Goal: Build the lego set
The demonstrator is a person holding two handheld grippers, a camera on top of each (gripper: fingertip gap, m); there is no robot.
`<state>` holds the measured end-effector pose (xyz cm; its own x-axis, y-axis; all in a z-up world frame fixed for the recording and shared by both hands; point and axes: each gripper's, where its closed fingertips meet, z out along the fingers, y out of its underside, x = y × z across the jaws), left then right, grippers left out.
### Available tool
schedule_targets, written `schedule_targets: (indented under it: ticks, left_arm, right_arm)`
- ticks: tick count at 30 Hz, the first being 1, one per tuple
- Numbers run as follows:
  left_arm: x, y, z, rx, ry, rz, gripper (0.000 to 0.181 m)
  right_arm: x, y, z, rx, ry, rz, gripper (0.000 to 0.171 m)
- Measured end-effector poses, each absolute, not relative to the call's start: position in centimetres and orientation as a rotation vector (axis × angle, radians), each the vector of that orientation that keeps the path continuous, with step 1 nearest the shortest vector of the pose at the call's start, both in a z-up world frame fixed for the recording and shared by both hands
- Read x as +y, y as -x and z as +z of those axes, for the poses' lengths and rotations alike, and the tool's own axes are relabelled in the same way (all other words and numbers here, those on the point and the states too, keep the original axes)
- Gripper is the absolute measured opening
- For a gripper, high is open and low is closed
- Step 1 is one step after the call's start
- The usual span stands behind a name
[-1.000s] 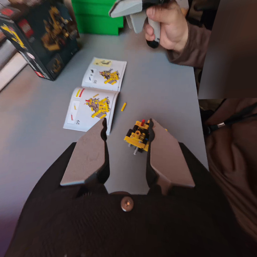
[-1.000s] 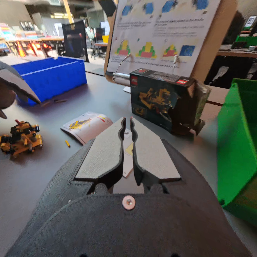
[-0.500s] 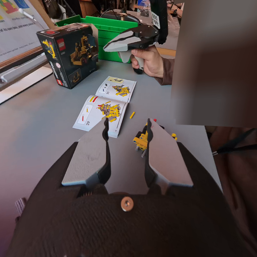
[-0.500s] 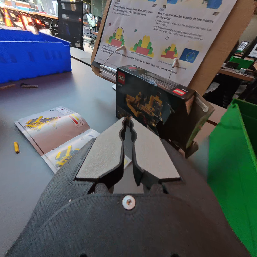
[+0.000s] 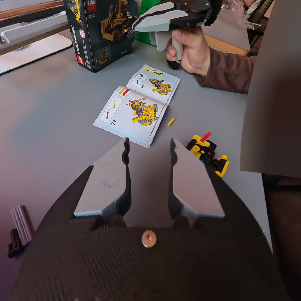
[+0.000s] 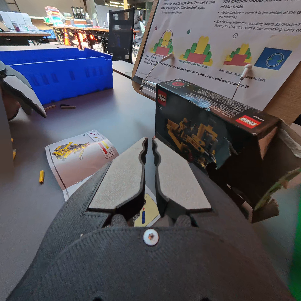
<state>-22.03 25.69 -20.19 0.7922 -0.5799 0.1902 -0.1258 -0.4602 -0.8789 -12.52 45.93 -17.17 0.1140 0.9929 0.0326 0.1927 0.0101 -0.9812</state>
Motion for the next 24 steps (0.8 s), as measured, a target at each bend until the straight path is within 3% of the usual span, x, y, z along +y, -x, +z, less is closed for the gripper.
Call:
schedule_targets:
  ticks: [5,15,24]
  left_arm:
    - [25.4,21.9,-20.3,0.538,2.009,-0.619,0.047]
    - [24.6,21.8,-19.2,0.595,1.973,-0.639,0.049]
    - [21.3,18.2,-17.9,0.832,1.872,-0.873,0.054]
  right_arm:
    - [43.7,13.0,-17.2,-1.375,1.337,1.044,0.000]
    - [31.3,13.1,-20.8,-1.969,1.198,1.096,0.009]
    - [29.5,14.0,-24.4,-2.100,1.270,0.934,0.013]
